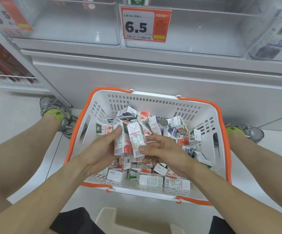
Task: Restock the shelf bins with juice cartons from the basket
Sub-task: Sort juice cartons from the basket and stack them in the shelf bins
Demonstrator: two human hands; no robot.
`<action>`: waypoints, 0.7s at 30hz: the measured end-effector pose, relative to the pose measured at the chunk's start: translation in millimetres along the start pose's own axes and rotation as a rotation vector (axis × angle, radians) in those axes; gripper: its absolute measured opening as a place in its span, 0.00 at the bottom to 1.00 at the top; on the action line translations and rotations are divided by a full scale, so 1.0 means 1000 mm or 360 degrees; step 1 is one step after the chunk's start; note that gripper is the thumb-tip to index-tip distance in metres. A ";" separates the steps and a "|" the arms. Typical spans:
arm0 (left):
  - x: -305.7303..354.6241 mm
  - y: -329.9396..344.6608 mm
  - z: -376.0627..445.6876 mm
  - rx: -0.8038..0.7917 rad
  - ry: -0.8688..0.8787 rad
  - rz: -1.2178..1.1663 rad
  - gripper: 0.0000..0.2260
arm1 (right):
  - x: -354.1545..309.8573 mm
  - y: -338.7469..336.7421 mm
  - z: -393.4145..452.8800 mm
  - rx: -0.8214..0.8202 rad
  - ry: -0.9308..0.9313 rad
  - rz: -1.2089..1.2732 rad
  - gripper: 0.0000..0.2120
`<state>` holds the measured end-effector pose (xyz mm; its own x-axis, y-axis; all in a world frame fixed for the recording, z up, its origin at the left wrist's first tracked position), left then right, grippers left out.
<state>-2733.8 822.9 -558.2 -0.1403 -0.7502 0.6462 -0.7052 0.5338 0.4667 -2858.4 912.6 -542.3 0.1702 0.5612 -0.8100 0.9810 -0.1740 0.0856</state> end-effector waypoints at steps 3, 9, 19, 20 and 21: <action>-0.004 0.004 -0.001 -0.0031 -0.0034 0.0038 0.23 | -0.003 0.006 0.000 -0.0094 -0.0057 -0.0027 0.24; -0.005 0.006 -0.005 -0.0216 -0.0065 -0.0014 0.28 | -0.001 0.007 0.001 -0.0173 -0.0051 -0.0020 0.22; -0.014 0.025 -0.013 -0.0368 -0.0295 -0.0020 0.35 | -0.033 -0.019 -0.007 -0.0112 -0.0207 -0.0407 0.31; -0.015 0.028 -0.014 -0.0403 -0.0315 0.0004 0.34 | -0.036 -0.018 -0.009 -0.0187 -0.0226 -0.0333 0.34; -0.017 0.031 -0.015 -0.0439 -0.0338 0.0028 0.33 | -0.037 -0.016 -0.011 -0.0262 -0.0240 -0.0310 0.37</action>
<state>-2742.6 857.7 -545.3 -0.3130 -0.7889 0.5289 -0.4908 0.6111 0.6210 -2879.3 903.4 -507.9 -0.0263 0.4425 -0.8964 0.9978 0.0659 0.0032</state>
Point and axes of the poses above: each hand's wrist, its own z-axis towards the middle knuckle, its own y-axis out of the palm, x = y × z, the point moved 8 cm from there along z, towards the middle knuckle, and after that the axes turned 4 degrees about -z, right-handed, at the moved point
